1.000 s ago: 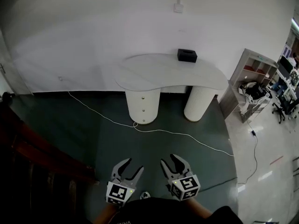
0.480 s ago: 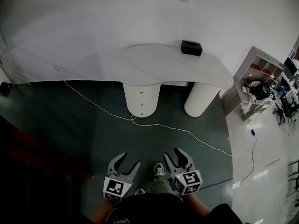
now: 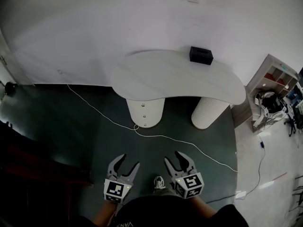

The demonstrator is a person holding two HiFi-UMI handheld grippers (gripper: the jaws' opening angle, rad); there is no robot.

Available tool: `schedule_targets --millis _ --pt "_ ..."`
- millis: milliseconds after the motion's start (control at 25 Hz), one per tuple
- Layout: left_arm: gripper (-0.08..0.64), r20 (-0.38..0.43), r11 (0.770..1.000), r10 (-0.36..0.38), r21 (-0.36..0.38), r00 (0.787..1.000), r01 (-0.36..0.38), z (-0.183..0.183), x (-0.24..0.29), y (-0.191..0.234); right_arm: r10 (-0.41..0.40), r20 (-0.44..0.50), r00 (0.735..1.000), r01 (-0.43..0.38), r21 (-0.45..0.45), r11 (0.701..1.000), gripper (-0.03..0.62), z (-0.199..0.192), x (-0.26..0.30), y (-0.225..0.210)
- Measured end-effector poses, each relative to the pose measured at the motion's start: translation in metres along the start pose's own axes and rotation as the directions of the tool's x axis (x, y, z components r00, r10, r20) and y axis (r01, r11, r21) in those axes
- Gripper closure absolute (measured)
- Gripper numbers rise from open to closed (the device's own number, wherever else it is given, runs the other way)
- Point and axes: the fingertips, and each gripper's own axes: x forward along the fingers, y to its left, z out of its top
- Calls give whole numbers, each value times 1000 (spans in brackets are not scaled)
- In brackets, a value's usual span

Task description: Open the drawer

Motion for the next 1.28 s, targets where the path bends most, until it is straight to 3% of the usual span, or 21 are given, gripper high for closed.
schedule_targets --millis 320,600,840,1280 --pt "321 -55 999 52 0 997 -52 -6 61 10 47 -40 998 -48 -16 999 400 2 39 -53" --pt "321 -99 999 34 25 994 -32 -22 110 32 39 -44 998 -38 32 999 400 -5 69 -74" --pt "321 -173 999 -13 47 985 22 -48 160 55 -29 -23 999 31 55 998 400 -14 96 -99" --pt "322 -223 989 -78 105 972 104 -106 257 102 -172 10 985 168 159 973 402 -41 146 -138"
